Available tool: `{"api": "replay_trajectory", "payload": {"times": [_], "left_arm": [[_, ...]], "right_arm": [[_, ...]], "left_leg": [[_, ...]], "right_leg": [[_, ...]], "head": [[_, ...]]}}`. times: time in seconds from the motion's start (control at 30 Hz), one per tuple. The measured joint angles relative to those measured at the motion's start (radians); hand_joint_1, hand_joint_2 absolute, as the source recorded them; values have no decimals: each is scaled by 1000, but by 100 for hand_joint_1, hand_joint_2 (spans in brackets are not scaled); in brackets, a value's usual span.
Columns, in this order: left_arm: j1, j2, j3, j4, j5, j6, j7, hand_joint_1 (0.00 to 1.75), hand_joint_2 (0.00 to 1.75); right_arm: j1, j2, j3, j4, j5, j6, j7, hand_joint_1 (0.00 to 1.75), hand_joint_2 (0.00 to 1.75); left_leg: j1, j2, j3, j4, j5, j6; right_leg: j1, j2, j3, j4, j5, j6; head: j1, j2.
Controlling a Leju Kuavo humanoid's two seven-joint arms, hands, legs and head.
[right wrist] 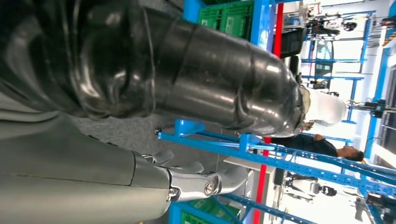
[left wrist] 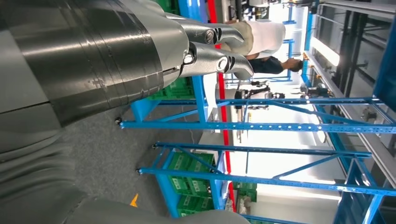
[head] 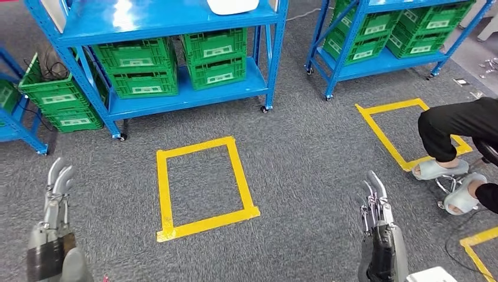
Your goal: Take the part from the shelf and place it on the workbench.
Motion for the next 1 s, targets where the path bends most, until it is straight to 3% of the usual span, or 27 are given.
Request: {"api": "replay_trajectory", "payload": {"times": [0.07,0.13,0.2,0.27,0.33,0.37,0.4,0.43,0.5,0.53,0.63,0.73,0.77,0.87,0.9,0.93,1.0], "left_arm": [[-1,0,0,1,0,0,2,0,0],[-2,0,0,0,-1,0,6,0,0],[-3,0,-1,0,-2,0,8,0,0],[-4,1,-1,-1,-1,0,7,0,0],[-3,1,-1,-1,1,0,5,0,0],[-3,1,-1,-1,3,0,4,0,0],[-2,1,-1,-1,4,0,3,0,0],[-2,1,-2,-1,4,0,2,0,0],[-3,1,-2,-1,5,0,1,0,0],[-3,1,-2,0,5,0,0,0,0],[-1,1,-2,0,2,0,-1,0,0],[-2,1,-2,-1,-4,0,-1,0,0],[-2,1,-2,-1,-4,0,-1,0,0],[-2,1,-2,-1,-5,0,-1,0,0],[-2,1,-2,-1,-5,0,-1,0,0],[-2,1,-2,-1,-5,0,-1,0,0],[-3,1,-2,-1,-6,0,-1,0,0]], "right_arm": [[-1,-1,0,1,-2,0,0,0,0],[0,-2,0,1,-3,0,0,0,0],[1,-2,0,1,-3,0,0,0,0],[0,-1,0,1,-3,0,0,0,0],[0,-1,0,1,-3,0,0,0,0],[0,-1,0,1,-3,0,0,0,0],[0,-1,0,1,-3,0,0,0,0],[0,-1,0,1,-3,0,0,0,0],[0,-1,0,1,-3,0,0,0,0],[0,-1,0,1,-3,0,0,0,0],[0,-1,0,2,-3,0,-1,0,0],[1,-2,0,1,-3,0,-2,0,0],[0,-3,0,1,-3,0,-2,0,0],[1,-3,0,1,-3,0,-2,0,0],[1,-3,0,1,-3,0,-2,0,0],[1,-3,0,1,-3,0,-2,0,0],[1,-3,0,1,-3,0,-2,0,0]], "left_leg": [[-1,1,10,-3,-12,-8],[-3,2,19,-1,-15,-19],[-5,4,20,23,-21,-28],[-3,3,-28,108,-46,-35],[-2,3,-111,228,-92,-39],[-1,3,-147,266,-108,-40],[0,3,-168,272,-104,-41],[1,3,-172,245,-76,-42],[4,3,-142,129,19,-42],[4,2,-129,79,32,-41],[0,2,-109,39,19,-29],[7,4,-92,36,49,-10],[8,4,-90,34,49,-6],[4,4,-88,34,43,1],[2,3,-86,34,39,2],[-1,2,-82,34,36,2],[-5,0,-69,33,28,2]], "right_leg": [[8,-7,20,-70,22,-18],[9,-8,33,-88,18,-30],[3,-5,59,-106,35,-39],[-1,-3,82,-117,33,-45],[-1,-1,87,-118,27,-49],[-1,0,90,-118,23,-49],[-1,2,95,-118,17,-48],[-1,4,101,-118,11,-46],[-2,6,114,-117,-2,-39],[-1,8,118,-113,-9,-34],[2,11,116,-101,-30,-14],[1,7,108,-64,-63,4],[0,6,89,-22,-87,9],[-3,4,-14,156,-158,18],[-3,4,-35,182,-155,16],[-2,4,-38,169,-130,12],[5,3,2,48,-47,-7]], "head": [[5,0],[9,0],[6,0],[-6,0],[-18,0],[-22,0],[-26,0],[-30,0],[-36,0],[-39,0],[-43,0],[-35,0],[-29,0],[-11,0],[-7,0],[-3,0],[6,0]]}}
